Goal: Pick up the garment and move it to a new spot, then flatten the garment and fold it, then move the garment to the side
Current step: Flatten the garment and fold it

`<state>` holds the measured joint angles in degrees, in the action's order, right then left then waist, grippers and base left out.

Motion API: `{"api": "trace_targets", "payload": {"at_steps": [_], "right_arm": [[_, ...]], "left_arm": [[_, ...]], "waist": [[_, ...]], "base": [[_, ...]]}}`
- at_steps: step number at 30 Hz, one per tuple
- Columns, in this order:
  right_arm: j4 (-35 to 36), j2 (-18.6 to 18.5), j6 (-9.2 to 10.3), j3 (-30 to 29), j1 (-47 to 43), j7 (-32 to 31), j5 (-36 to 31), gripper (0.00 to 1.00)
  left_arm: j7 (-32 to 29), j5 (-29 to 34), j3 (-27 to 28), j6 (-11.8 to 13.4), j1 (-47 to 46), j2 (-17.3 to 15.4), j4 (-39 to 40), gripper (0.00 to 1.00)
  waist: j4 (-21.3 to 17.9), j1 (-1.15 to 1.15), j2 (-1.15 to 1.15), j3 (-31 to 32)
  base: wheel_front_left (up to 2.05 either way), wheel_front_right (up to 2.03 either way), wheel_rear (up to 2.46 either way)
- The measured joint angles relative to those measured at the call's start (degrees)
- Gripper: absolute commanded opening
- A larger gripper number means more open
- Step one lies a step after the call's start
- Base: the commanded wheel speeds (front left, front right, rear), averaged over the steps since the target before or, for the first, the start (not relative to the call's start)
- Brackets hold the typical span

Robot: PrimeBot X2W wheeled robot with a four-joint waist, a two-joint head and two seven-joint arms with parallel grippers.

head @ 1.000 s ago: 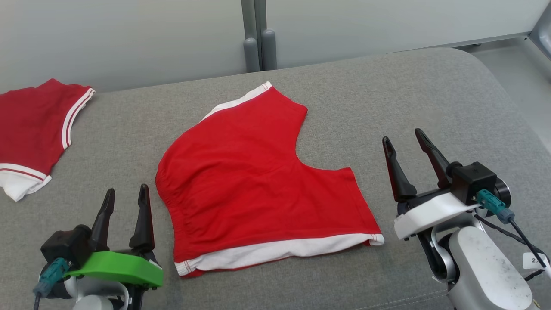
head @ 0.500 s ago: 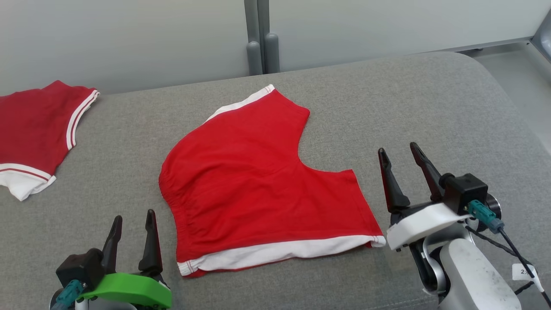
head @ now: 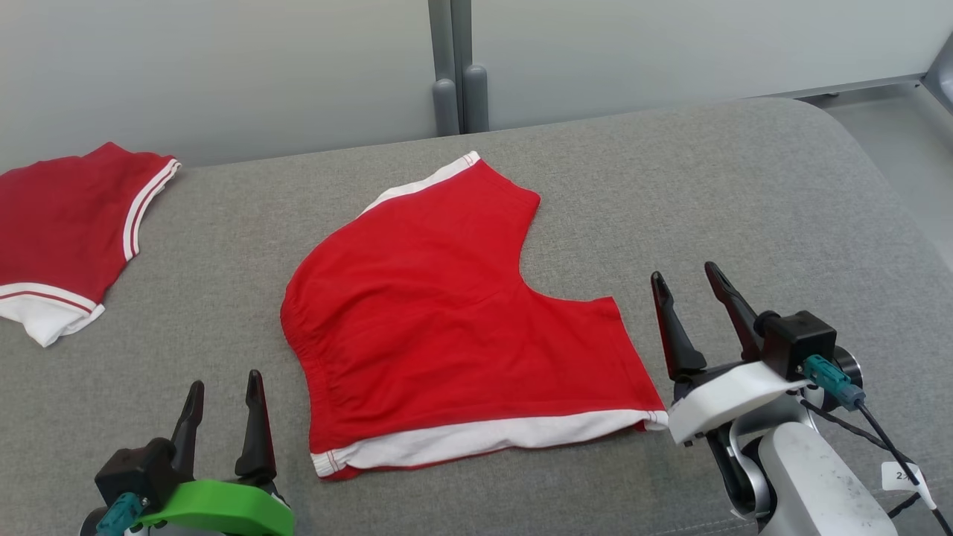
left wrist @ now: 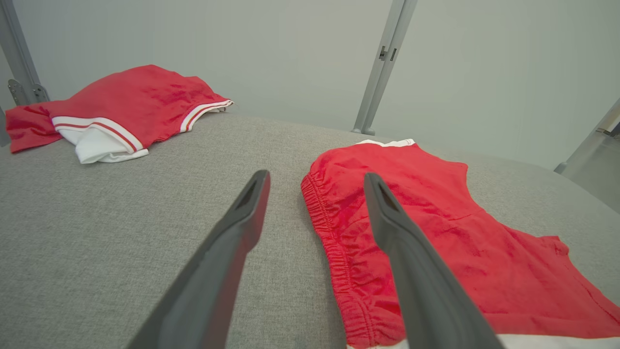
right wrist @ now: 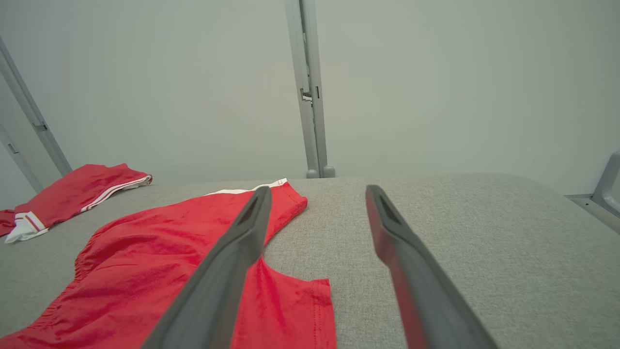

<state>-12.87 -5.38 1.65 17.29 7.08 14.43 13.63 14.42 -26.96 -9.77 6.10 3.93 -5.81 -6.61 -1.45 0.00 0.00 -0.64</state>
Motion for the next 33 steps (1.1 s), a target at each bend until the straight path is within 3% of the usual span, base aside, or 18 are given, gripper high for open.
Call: {"api": "trace_targets", "payload": {"at_steps": [16, 24, 33], "right_arm": [[-0.6, 0.2, -0.13, -1.0, -0.6, 0.0, -0.2, 1.00], [-1.4, 0.0, -0.56, -2.2, -1.6, 0.0, -0.3, 1.00], [-1.8, 0.1, -1.15, -2.4, -2.0, 0.0, -0.4, 1.00]], "left_arm": [[0.0, 0.9, 0.0, -0.3, 2.5, 0.9, -1.1, 1.00], [-3.9, -0.6, -5.3, -5.7, 6.0, -0.6, -5.1, 1.00], [-5.6, -1.2, -6.5, -8.5, 5.9, -0.9, -8.3, 1.00]], "waist": [[0.1, 0.00, 0.00, 0.3], [0.3, 0.00, 0.00, 0.3], [0.4, 0.00, 0.00, 0.0]], "base": [[0.00, 0.00, 0.00], [0.00, 0.00, 0.00], [0.00, 0.00, 0.00]]}}
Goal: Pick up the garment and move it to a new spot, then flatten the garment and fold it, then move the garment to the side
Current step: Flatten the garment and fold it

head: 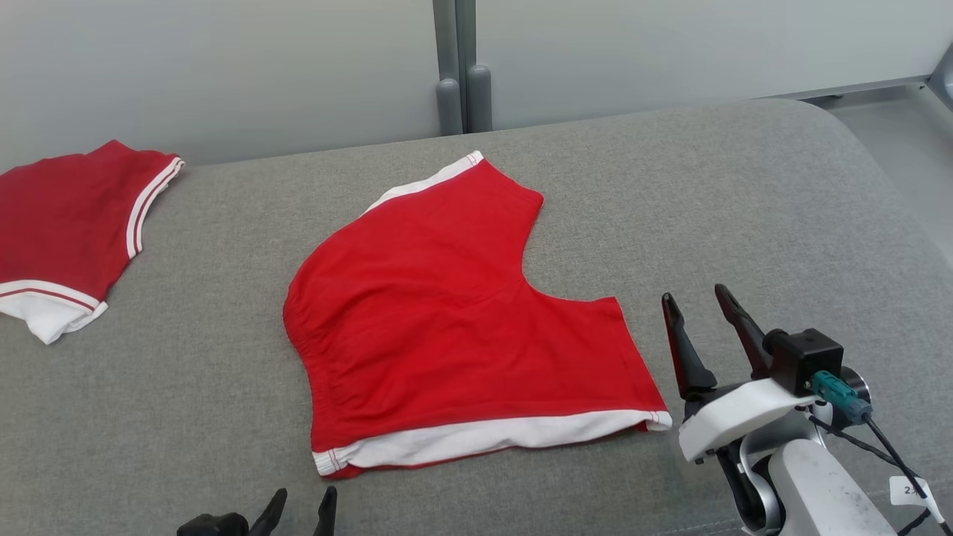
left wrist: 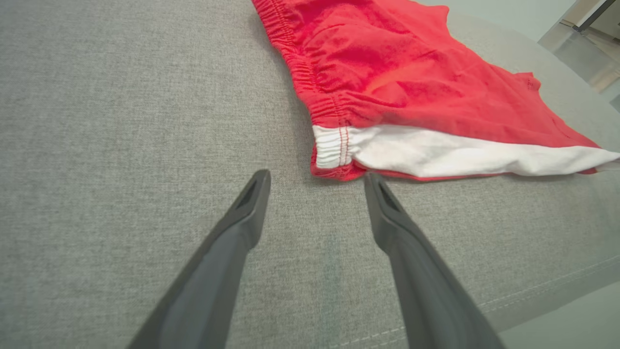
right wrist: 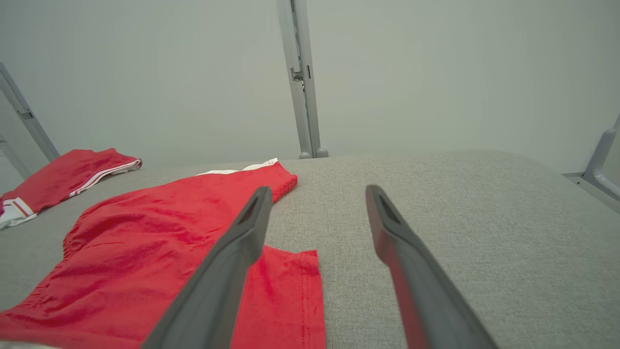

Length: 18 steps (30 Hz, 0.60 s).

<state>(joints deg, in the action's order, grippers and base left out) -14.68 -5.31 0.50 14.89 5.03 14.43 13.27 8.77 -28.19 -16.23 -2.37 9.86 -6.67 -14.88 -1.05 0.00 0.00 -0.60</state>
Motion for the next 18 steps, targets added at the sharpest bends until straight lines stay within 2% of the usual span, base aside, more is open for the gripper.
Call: {"api": "trace_targets", "payload": {"at_steps": [9, 18], "right_arm": [[-0.1, 0.0, -0.97, 0.2, 0.1, 0.0, -0.8, 1.00], [-0.1, 0.0, -0.99, -1.1, 0.2, 0.0, -1.2, 1.00]], "left_arm": [[-0.2, -1.9, 0.6, -1.3, -3.5, 0.4, -1.8, 1.00], [0.3, -1.9, -0.5, -2.5, -5.3, 0.5, -3.8, 1.00]], "waist": [[-1.3, 0.00, 0.00, -1.4], [-2.4, 0.00, 0.00, -2.8]], "base": [[0.00, 0.00, 0.00], [0.00, 0.00, 0.00]]}}
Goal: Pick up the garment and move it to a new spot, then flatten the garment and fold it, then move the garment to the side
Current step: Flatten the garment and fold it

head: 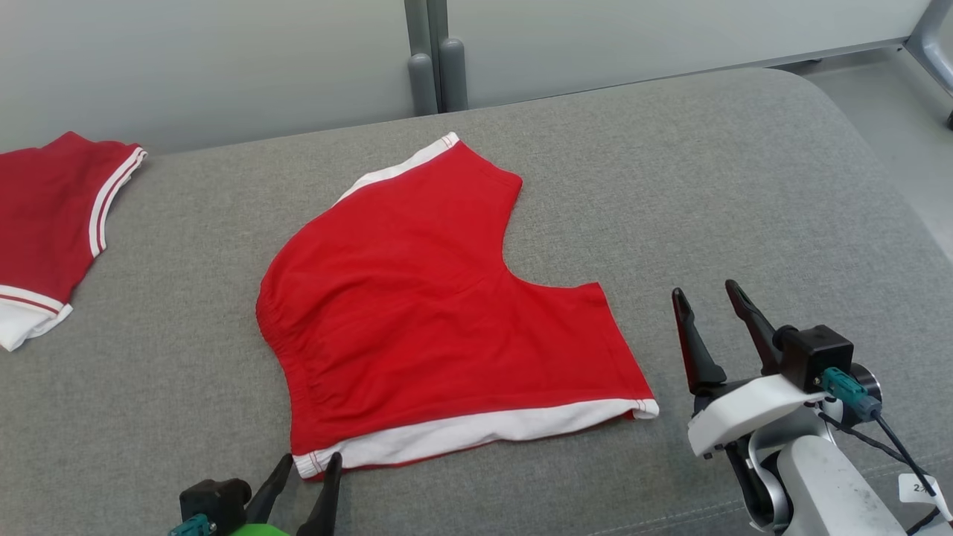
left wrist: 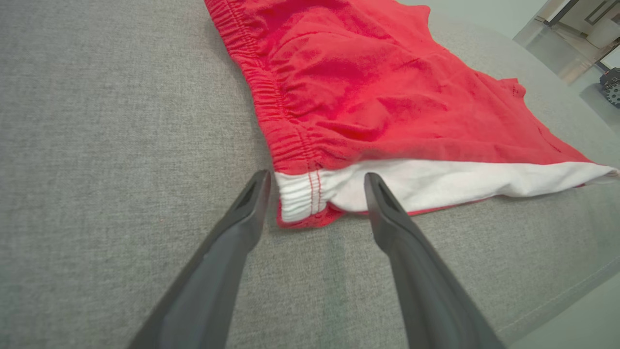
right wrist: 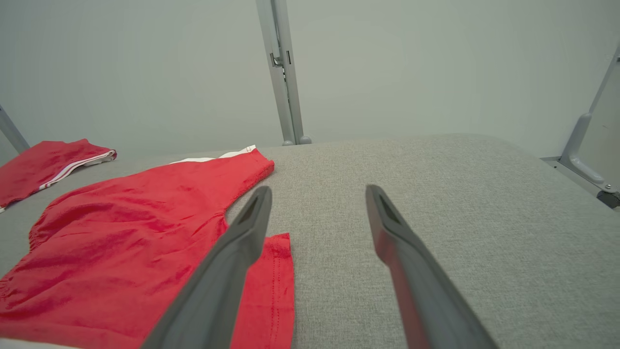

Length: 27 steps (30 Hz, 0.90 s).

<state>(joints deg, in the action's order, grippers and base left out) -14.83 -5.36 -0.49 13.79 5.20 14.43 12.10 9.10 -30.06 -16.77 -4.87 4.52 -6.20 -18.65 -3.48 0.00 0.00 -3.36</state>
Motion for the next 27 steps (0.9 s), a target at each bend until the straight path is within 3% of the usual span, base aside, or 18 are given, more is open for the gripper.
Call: {"api": "trace_targets", "payload": {"at_steps": [4, 5, 6, 7, 9, 11, 27], "right_arm": [[0.0, 0.0, 0.00, -0.3, 0.0, 0.0, 0.0, 1.00], [0.0, 0.0, 0.00, -0.3, 0.0, 0.0, 0.0, 1.00], [0.0, 0.0, 0.00, -0.3, 0.0, 0.0, 0.0, 1.00], [0.0, 0.0, -0.01, -0.3, 0.0, 0.0, 0.0, 1.00], [0.0, 0.0, -0.13, -0.5, 0.0, 0.0, 0.0, 1.00], [-0.2, 0.0, -0.16, -0.7, 0.0, 0.0, -0.1, 1.00], [-6.2, -3.1, -5.16, 3.3, -5.2, 0.0, -0.7, 1.00]], "left_arm": [[0.0, 0.0, -0.1, -0.2, -0.4, 0.1, -1.0, 1.00], [0.1, 0.0, -0.1, -0.2, -0.4, 0.1, -1.2, 0.96], [0.1, 0.0, -0.2, -0.3, -0.5, 0.1, -1.3, 0.65], [0.1, 0.0, -0.3, -0.5, -0.7, 0.1, -1.4, 0.40], [0.3, 0.0, -0.6, -0.7, -1.1, 0.1, -1.4, 0.13], [0.6, 0.0, -0.8, -0.7, -1.4, 0.1, -1.5, 0.00], [2.8, -1.0, 0.3, -1.2, -2.7, 0.1, -1.3, 0.00]], "waist": [[0.0, 0.00, 0.00, -0.2], [0.0, 0.00, 0.00, -0.3], [0.0, 0.00, 0.00, -0.3], [0.0, 0.00, 0.00, -0.4], [0.0, 0.00, 0.00, -0.5], [0.0, 0.00, 0.00, -0.6], [0.0, 0.00, 0.00, -2.1]], "base": [[0.00, 0.00, 0.00], [0.00, 0.00, 0.00], [0.00, 0.00, 0.00], [0.00, 0.00, 0.00], [0.00, 0.00, 0.00], [0.00, 0.00, 0.00], [0.00, 0.00, 0.00]]}}
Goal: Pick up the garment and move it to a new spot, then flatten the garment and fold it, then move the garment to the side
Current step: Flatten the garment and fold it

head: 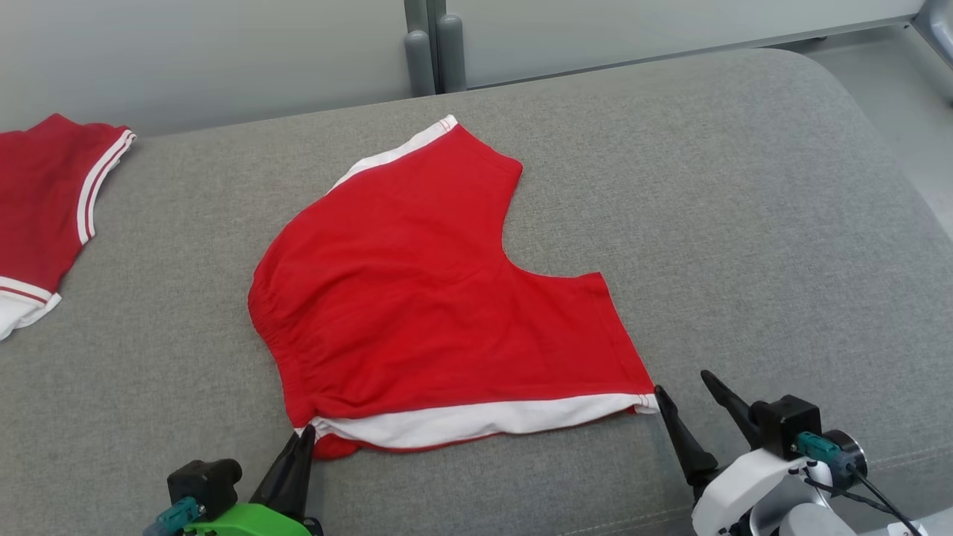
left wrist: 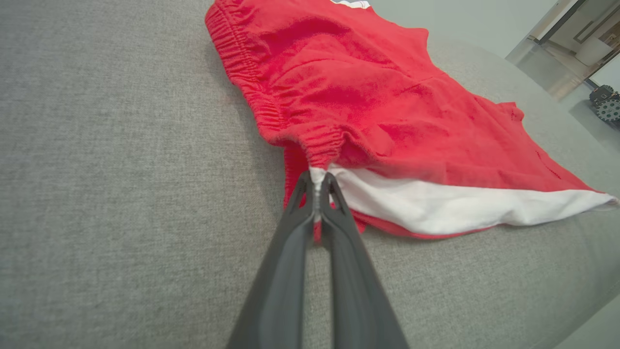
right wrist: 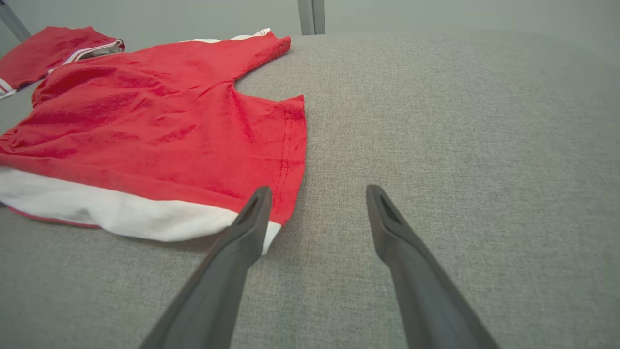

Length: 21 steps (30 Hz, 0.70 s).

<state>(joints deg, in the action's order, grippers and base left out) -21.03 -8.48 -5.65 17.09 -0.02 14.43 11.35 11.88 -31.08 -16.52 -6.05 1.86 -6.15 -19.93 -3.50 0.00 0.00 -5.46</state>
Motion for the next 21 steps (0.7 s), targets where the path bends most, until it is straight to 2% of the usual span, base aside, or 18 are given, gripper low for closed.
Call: {"api": "trace_targets", "payload": {"at_steps": [5, 10, 15, 17, 19, 20, 21], "right_arm": [[-0.7, 1.1, -0.87, 2.0, -0.3, 0.0, 1.4, 1.00], [-1.1, 1.3, -0.89, 3.1, -0.3, 0.0, 2.3, 1.00], [-1.8, 1.6, -1.01, 4.3, -0.3, 0.0, 2.9, 0.90], [-2.0, 1.6, -1.37, 4.5, -0.3, 0.0, 3.1, 0.80], [-2.1, 1.6, -1.38, 4.8, -0.2, 0.0, 3.4, 0.56], [-2.3, 1.6, -1.38, 4.9, -0.2, 0.0, 3.4, 0.48], [-2.4, 1.6, -1.40, 5.0, -0.2, 0.0, 3.4, 0.45]], "left_arm": [[0.4, 0.1, -0.3, -0.1, -1.2, 0.0, 0.4, 0.00], [0.8, 0.1, -0.3, -0.1, -1.7, 0.0, 0.3, 0.00], [0.8, 0.1, -0.3, -0.1, -1.8, 0.0, 0.3, 0.00], [0.9, 0.1, -0.3, -0.1, -1.8, 0.0, 0.2, 0.00], [0.9, 0.1, -0.3, -0.3, -1.8, 0.0, 0.2, 0.00], [0.9, 0.1, -0.3, -0.3, -1.8, 0.0, 0.1, 0.00], [0.9, 0.1, -0.3, -0.3, -1.8, 0.0, 0.1, 0.00]], "waist": [[-0.1, 0.00, 0.00, -1.2], [0.1, 0.00, 0.00, -1.8], [0.3, 0.00, 0.00, -2.1], [0.4, 0.00, 0.00, -2.2], [0.4, 0.00, 0.00, -2.3], [0.4, 0.00, 0.00, -2.3], [0.5, 0.00, 0.00, -2.3]], "base": [[0.00, 0.00, 0.00], [0.00, 0.00, 0.00], [0.00, 0.00, 0.00], [0.00, 0.00, 0.00], [0.00, 0.00, 0.00], [0.00, 0.00, 0.00], [0.00, 0.00, 0.00]]}}
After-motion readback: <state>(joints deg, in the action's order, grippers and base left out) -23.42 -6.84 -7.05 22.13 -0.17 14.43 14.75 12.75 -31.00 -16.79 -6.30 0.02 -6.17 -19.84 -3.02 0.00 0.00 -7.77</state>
